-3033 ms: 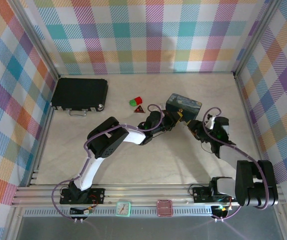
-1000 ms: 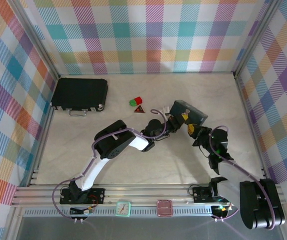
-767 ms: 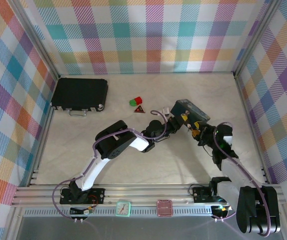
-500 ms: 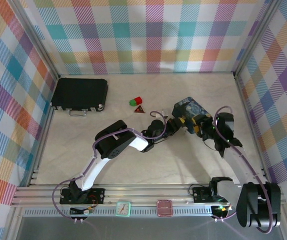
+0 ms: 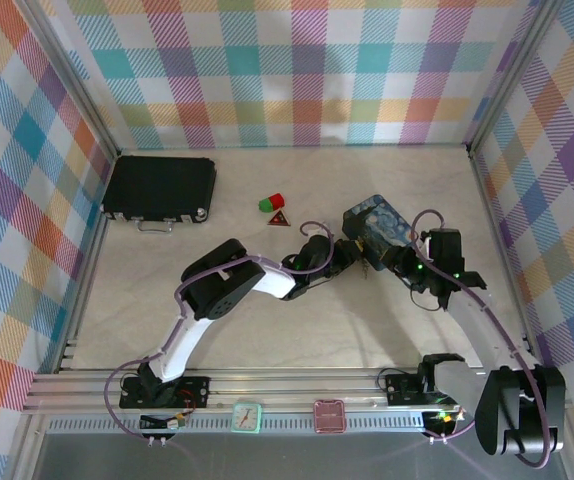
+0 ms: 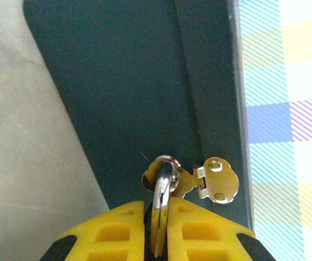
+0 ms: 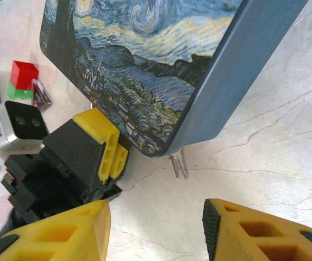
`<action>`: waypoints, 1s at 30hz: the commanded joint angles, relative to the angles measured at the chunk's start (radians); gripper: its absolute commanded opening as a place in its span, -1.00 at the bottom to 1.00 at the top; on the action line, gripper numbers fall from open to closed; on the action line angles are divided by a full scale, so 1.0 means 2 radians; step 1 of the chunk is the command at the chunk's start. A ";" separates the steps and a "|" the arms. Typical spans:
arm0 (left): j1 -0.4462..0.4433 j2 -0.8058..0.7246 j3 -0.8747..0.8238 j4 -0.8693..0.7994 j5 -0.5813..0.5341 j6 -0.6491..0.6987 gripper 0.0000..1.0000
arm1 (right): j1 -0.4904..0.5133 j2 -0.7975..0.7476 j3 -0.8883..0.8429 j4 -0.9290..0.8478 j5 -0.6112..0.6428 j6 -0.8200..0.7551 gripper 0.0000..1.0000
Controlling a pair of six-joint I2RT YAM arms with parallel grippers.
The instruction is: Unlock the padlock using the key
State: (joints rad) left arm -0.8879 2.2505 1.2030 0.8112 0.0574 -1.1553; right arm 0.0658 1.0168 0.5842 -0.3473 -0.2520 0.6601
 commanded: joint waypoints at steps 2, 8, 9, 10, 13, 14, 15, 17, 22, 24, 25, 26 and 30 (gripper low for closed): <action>0.008 -0.030 -0.006 -0.078 -0.007 0.009 -0.42 | 0.037 -0.002 0.039 -0.054 0.049 -0.063 0.04; 0.024 -0.093 -0.072 -0.051 -0.003 0.007 -0.05 | 0.124 0.043 0.092 -0.091 0.104 -0.089 0.11; 0.029 -0.103 -0.086 -0.043 -0.001 0.004 -0.03 | 0.139 0.053 0.101 -0.100 0.119 -0.091 0.11; 0.035 -0.113 -0.097 -0.038 0.004 0.003 -0.01 | 0.155 0.061 0.109 -0.106 0.131 -0.092 0.11; 0.054 -0.144 -0.129 -0.031 0.017 0.003 0.00 | 0.198 0.093 0.128 -0.115 0.167 -0.092 0.09; 0.061 -0.154 -0.140 -0.030 0.021 0.006 0.01 | 0.212 0.107 0.136 -0.120 0.185 -0.092 0.08; 0.070 -0.164 -0.151 -0.027 0.025 0.009 0.00 | 0.225 0.121 0.142 -0.125 0.201 -0.092 0.08; 0.087 -0.182 -0.168 -0.028 0.034 0.018 0.01 | 0.242 0.148 0.154 -0.127 0.224 -0.092 0.08; 0.124 -0.214 -0.186 -0.044 0.066 0.052 0.00 | 0.255 0.217 0.186 -0.113 0.261 -0.088 0.08; 0.131 -0.223 -0.189 -0.051 0.075 0.071 0.01 | 0.254 0.243 0.204 -0.113 0.291 -0.091 0.09; 0.133 -0.226 -0.189 -0.052 0.078 0.077 0.01 | 0.254 0.255 0.213 -0.114 0.305 -0.095 0.09; 0.133 -0.229 -0.189 -0.054 0.081 0.082 0.01 | 0.254 0.267 0.222 -0.113 0.317 -0.104 0.10; 0.136 -0.231 -0.193 -0.052 0.088 0.083 0.01 | 0.247 0.309 0.251 -0.110 0.351 -0.133 0.22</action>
State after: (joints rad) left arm -0.6197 1.8172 0.8383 0.7082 0.1940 -1.0267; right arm 0.5694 1.5986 1.0435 -0.5617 0.3496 0.4526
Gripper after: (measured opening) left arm 0.502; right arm 0.600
